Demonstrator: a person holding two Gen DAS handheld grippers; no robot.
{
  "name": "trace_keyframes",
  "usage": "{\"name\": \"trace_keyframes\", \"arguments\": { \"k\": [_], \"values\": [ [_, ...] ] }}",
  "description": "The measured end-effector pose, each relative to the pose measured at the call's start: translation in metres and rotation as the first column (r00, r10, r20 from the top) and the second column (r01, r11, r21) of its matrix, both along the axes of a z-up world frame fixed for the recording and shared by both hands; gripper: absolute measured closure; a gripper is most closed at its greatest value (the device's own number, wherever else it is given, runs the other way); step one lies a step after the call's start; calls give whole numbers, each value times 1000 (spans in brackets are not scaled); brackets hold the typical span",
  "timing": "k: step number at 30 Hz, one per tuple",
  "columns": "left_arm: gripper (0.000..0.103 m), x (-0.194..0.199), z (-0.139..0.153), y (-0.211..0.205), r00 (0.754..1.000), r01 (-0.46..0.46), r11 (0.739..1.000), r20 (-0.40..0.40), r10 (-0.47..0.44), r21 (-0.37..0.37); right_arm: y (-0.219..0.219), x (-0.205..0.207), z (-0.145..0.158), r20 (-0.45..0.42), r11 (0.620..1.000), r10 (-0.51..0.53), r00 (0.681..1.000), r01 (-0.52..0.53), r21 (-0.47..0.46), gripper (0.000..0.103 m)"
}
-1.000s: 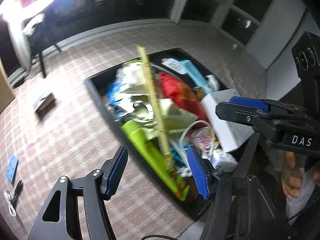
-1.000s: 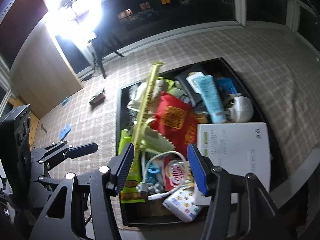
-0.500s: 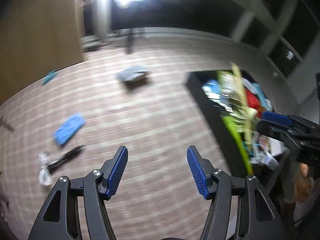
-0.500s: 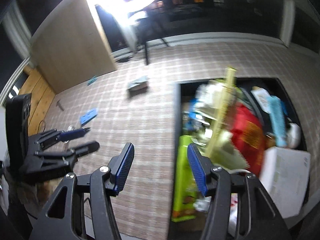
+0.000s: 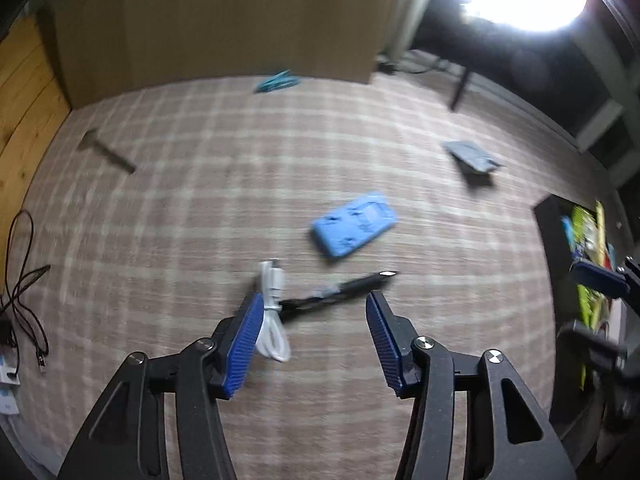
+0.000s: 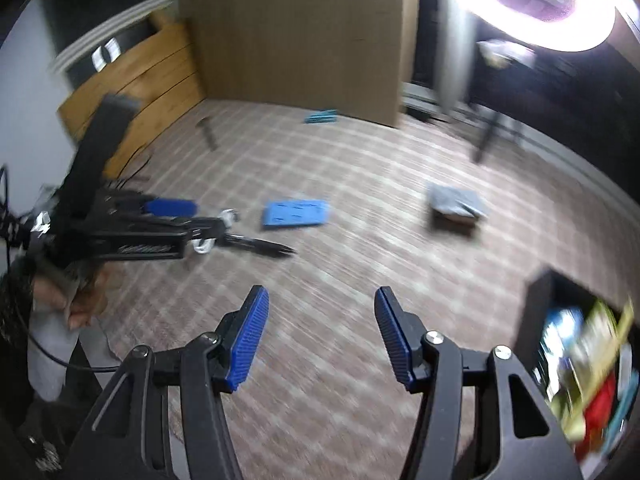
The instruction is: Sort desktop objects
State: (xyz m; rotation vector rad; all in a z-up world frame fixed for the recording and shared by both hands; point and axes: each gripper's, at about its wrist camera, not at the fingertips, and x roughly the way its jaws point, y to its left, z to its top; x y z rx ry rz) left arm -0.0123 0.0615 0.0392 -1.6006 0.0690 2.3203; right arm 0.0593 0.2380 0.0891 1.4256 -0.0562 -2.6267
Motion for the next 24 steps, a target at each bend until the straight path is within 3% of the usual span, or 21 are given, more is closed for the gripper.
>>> {"name": "trace_keyframes", "arguments": {
  "k": [4, 13, 24],
  "values": [
    [55, -15, -15, -10, 999, -19, 1000, 44, 18, 10, -28, -32, -17, 29, 993, 118, 993, -118, 4, 49],
    [56, -36, -37, -13, 995, -20, 1000, 99, 20, 1, -70, -79, -57, 94, 945, 295, 951, -305, 117, 49],
    [74, -43, -55, -25, 987, -78, 997, 145, 75, 20, -88, -106, -88, 140, 897, 411, 901, -427, 117, 48]
  ]
}}
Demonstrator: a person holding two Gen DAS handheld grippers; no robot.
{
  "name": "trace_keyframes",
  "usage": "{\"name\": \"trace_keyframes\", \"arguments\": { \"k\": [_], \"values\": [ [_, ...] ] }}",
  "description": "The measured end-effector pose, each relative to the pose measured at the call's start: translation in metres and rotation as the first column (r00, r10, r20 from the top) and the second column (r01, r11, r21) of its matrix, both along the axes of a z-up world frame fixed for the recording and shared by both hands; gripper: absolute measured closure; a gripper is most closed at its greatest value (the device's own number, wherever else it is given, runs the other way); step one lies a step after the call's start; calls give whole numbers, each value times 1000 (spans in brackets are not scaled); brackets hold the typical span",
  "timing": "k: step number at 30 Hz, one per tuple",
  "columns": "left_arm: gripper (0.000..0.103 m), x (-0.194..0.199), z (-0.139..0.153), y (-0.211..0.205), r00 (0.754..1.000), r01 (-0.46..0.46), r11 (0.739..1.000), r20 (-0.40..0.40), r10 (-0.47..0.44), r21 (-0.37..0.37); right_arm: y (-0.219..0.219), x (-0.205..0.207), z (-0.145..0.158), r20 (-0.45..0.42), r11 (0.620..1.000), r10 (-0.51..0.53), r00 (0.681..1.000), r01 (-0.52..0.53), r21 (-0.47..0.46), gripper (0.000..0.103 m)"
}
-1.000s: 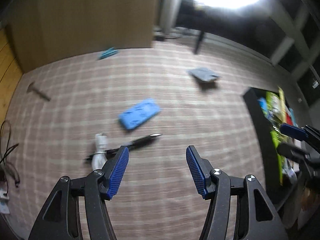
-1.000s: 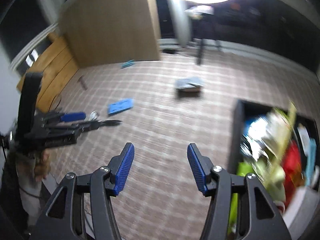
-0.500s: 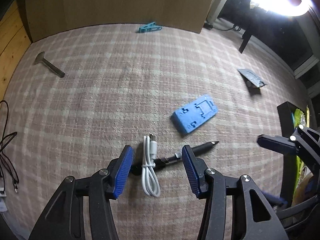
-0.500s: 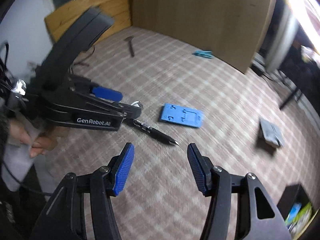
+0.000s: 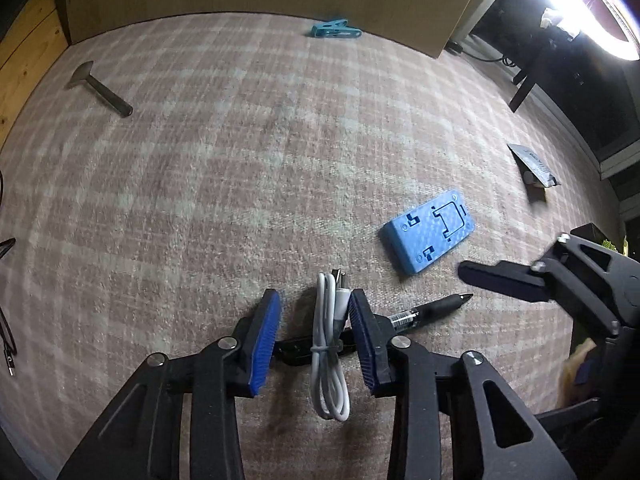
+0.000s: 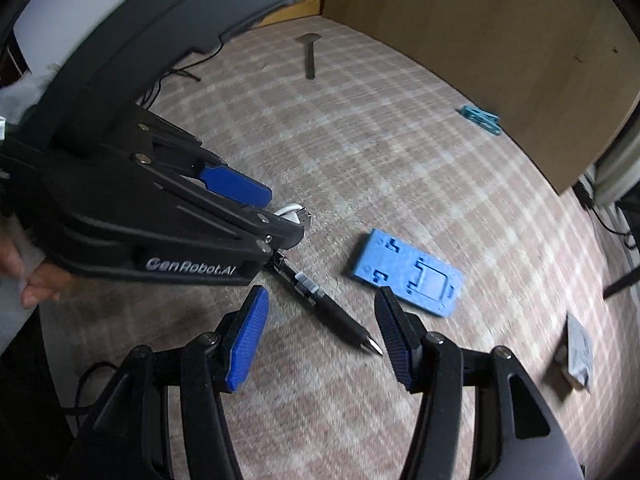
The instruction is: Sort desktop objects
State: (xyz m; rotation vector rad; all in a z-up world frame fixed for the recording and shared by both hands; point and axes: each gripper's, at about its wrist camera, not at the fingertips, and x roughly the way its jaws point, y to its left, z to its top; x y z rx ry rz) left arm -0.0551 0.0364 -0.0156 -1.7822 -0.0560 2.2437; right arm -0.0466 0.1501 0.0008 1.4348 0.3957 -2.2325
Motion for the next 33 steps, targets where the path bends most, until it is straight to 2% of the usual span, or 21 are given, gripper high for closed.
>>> {"name": "trace_keyframes", "arguments": {
  "k": [2, 6, 8, 11, 16, 21, 27, 33],
  "values": [
    [75, 0, -1, 3, 1000, -1, 1000, -8, 1, -11, -3, -4, -7, 10, 1000, 14, 1000, -14, 13, 48],
    [86, -2, -1, 2, 1000, -7, 999, -30, 6, -41, -10, -9, -17, 19, 999, 39, 999, -39, 25, 51],
    [86, -4, -1, -2, 999, -20, 999, -33, 19, -32, -12, -12, -20, 29, 999, 37, 999, -37, 17, 63],
    [86, -5, 0, -9, 998, -49, 998, -42, 47, -36, -14, -12, -20, 18, 1000, 25, 1000, -25, 16, 67],
    [87, -7, 5, -31, 991, -125, 992, -49, 125, 3, -9, -8, -19, 33, 1000, -6, 999, 7, -17, 78],
    [90, -3, 9, -41, 988, -141, 990, -62, 141, 1, 5, 2, -19, 50, 994, -95, 994, 97, -50, 91],
    [90, 7, 0, -38, 988, -145, 989, -49, 145, 5, 25, 20, -19, 79, 960, -243, 967, 251, -120, 91],
    [90, 29, 11, -40, 986, -157, 986, -53, 160, 52, 39, 40, -9, 74, 915, -346, 935, 354, -195, 92]
  ]
}}
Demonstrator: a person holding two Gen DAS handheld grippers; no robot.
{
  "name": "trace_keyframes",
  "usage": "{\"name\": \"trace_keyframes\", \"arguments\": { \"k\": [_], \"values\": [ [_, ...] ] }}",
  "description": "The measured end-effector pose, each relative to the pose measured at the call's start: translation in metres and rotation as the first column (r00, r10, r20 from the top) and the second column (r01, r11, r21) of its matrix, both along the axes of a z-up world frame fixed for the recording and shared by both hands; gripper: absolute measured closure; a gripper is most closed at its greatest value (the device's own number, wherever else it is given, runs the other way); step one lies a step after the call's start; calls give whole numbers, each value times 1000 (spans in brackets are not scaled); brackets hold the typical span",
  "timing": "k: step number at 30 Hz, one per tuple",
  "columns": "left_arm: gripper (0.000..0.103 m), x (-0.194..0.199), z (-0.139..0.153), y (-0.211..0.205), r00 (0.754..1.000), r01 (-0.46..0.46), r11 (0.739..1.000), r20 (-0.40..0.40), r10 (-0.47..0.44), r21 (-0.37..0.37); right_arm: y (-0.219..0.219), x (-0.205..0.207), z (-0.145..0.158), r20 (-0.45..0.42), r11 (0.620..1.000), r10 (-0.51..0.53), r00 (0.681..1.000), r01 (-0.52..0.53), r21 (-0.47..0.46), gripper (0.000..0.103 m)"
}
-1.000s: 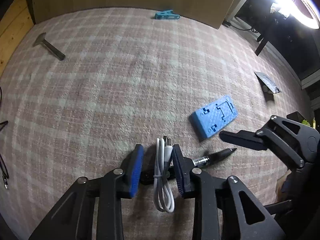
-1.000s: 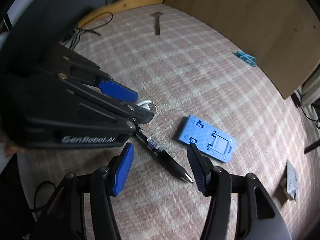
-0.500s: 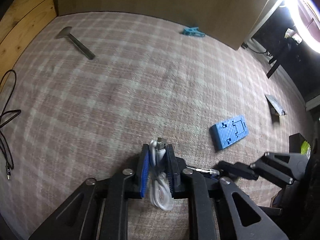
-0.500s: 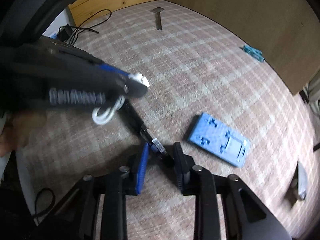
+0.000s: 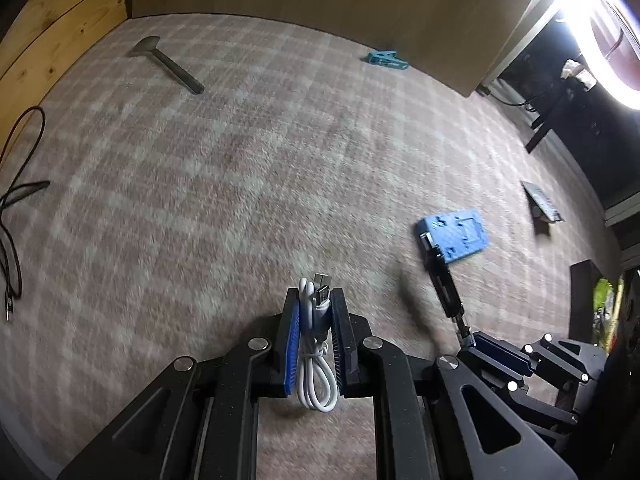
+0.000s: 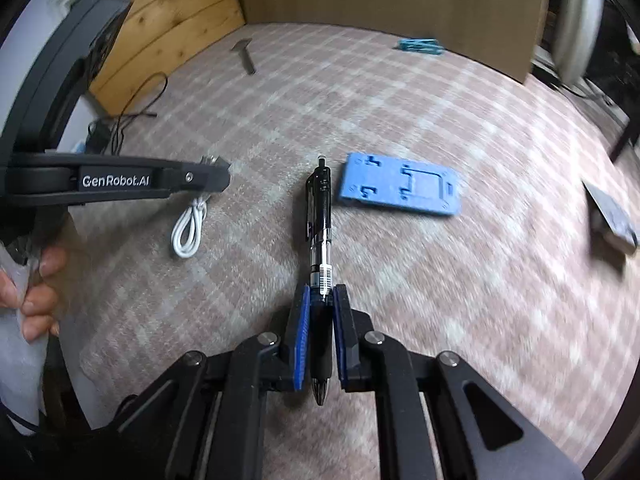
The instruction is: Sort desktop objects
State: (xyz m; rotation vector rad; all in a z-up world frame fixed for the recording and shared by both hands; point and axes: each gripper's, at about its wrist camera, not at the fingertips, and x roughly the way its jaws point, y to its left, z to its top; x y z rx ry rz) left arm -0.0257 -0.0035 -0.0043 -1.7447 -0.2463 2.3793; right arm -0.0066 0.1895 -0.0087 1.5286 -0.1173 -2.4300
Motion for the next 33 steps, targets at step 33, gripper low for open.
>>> {"name": "trace_keyframes", "arguments": {
  "k": [33],
  "values": [
    [90, 154, 99, 357, 701, 713, 683, -168, -693, 155, 260, 277, 92, -150, 655, -751, 643, 754, -48, 92]
  ]
}}
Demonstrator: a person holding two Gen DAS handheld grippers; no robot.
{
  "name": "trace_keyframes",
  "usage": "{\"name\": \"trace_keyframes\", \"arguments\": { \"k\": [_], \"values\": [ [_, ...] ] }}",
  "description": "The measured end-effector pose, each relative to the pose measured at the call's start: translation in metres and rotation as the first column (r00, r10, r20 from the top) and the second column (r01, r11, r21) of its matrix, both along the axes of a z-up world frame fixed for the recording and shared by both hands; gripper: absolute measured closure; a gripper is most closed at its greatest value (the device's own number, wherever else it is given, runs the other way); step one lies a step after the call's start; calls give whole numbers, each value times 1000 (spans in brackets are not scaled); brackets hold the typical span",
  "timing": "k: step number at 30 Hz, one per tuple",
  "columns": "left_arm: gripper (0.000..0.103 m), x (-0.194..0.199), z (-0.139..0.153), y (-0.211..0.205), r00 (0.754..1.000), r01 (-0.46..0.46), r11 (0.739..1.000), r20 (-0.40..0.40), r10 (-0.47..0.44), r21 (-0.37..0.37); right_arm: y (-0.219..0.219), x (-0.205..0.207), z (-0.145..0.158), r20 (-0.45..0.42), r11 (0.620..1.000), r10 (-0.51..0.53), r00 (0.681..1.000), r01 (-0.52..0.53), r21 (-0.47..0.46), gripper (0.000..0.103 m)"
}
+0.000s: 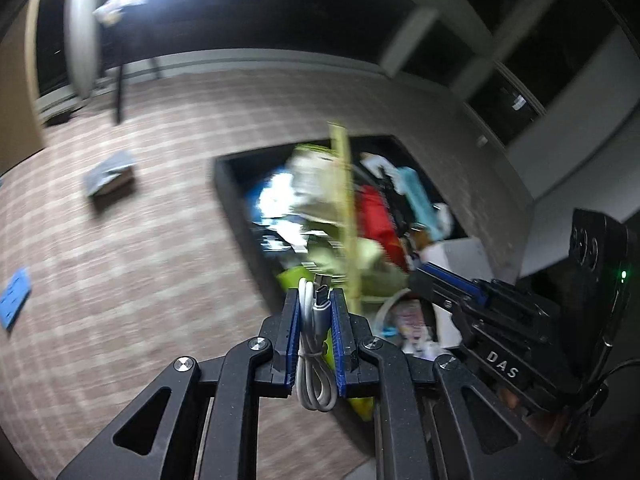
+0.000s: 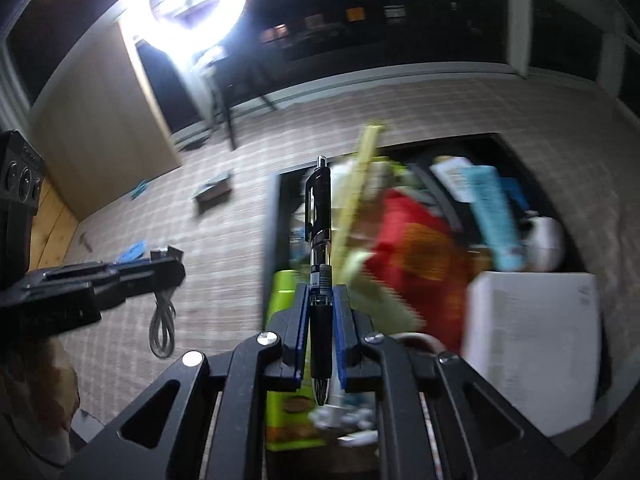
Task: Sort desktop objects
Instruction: 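Carry the cable and pen over the bin and open both grippers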
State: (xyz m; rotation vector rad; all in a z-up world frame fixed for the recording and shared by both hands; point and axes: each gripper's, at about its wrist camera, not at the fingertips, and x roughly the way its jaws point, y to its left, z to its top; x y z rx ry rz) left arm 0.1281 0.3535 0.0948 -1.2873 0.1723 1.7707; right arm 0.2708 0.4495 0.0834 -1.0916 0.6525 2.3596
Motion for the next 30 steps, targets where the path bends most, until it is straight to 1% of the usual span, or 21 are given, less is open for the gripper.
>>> {"name": "trace_keyframes", "arguments": {
  "k": [4, 8, 10, 11, 15, 21, 23, 25, 30],
  "values": [
    [90, 18, 1, 30, 998, 64, 998, -4, -64, -3, 14, 18, 1, 1, 999, -43, 999, 43, 2, 91],
    [90, 31, 1, 52, 994, 109, 994, -3, -109, -2, 21, 27, 1, 11, 998, -65, 998, 65, 10, 91],
    [84, 36, -1, 62, 989, 146, 989, 11, -146, -11, 22, 33, 1, 26, 997, -81, 996, 81, 20, 91],
    [75, 36, -3, 65, 990, 140, 990, 12, -140, -24, 24, 34, 2, 35, 996, -88, 996, 87, 25, 91],
    [75, 34, -2, 62, 991, 132, 991, -5, -132, -28, 24, 37, 7, 30, 995, -94, 995, 92, 44, 89],
    [75, 29, 3, 47, 992, 116, 992, -36, -117, -40, 18, 29, 11, 27, 995, -80, 996, 78, 57, 87],
    [75, 26, 4, 41, 993, 104, 994, -43, -106, -42, 14, 23, 13, 32, 995, -70, 997, 67, 70, 80],
    [75, 22, 5, 32, 994, 90, 995, -52, -92, -43, 8, 17, 17, 32, 995, -61, 998, 58, 86, 76],
    [75, 11, 12, 9, 995, 51, 998, -81, -55, -45, -9, 2, 27, 24, 993, -35, 999, 32, 117, 73]
  ]
}}
